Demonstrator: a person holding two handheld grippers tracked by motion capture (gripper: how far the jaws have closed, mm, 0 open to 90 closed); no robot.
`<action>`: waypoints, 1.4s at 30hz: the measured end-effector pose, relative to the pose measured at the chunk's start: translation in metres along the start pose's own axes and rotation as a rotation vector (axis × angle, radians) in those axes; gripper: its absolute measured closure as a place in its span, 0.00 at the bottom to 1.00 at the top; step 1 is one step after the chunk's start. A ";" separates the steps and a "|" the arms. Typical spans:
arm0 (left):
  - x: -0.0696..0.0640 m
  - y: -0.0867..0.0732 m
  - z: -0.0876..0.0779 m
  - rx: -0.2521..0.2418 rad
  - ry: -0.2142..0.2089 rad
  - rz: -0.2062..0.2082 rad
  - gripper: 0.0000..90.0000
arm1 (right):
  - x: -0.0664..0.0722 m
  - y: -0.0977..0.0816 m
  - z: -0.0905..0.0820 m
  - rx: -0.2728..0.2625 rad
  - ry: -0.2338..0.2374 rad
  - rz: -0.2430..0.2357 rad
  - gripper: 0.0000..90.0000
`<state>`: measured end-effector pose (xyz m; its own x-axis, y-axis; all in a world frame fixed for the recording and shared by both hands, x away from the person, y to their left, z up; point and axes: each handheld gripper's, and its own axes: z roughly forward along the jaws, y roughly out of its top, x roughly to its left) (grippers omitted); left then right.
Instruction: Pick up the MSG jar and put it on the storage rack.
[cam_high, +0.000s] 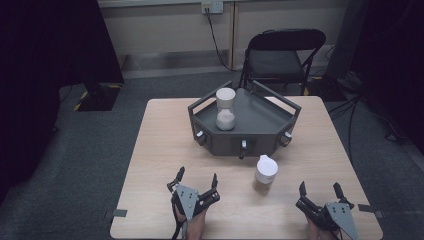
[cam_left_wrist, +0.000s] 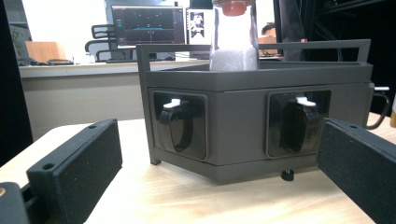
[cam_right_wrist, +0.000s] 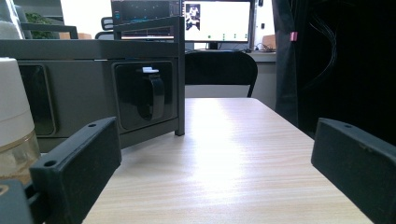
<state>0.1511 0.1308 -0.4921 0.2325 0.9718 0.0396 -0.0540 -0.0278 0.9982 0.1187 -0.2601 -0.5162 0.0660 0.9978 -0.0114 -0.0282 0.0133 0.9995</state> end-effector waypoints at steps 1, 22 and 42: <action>0.000 -0.002 -0.002 0.001 0.001 -0.002 0.00 | 0.000 0.000 0.000 0.000 0.000 0.000 0.00; 0.007 -0.024 -0.006 0.032 -0.003 -0.045 0.00 | 0.001 0.000 0.000 0.000 -0.005 0.000 0.00; 0.003 -0.025 -0.007 0.028 0.020 -0.045 0.00 | 0.001 0.000 0.000 0.000 -0.008 0.000 0.00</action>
<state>0.1467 0.1361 -0.5170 0.2143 0.9768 -0.0056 -0.0165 0.0093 0.9998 0.1187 -0.2587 -0.5163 0.0739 0.9972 -0.0115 -0.0284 0.0136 0.9995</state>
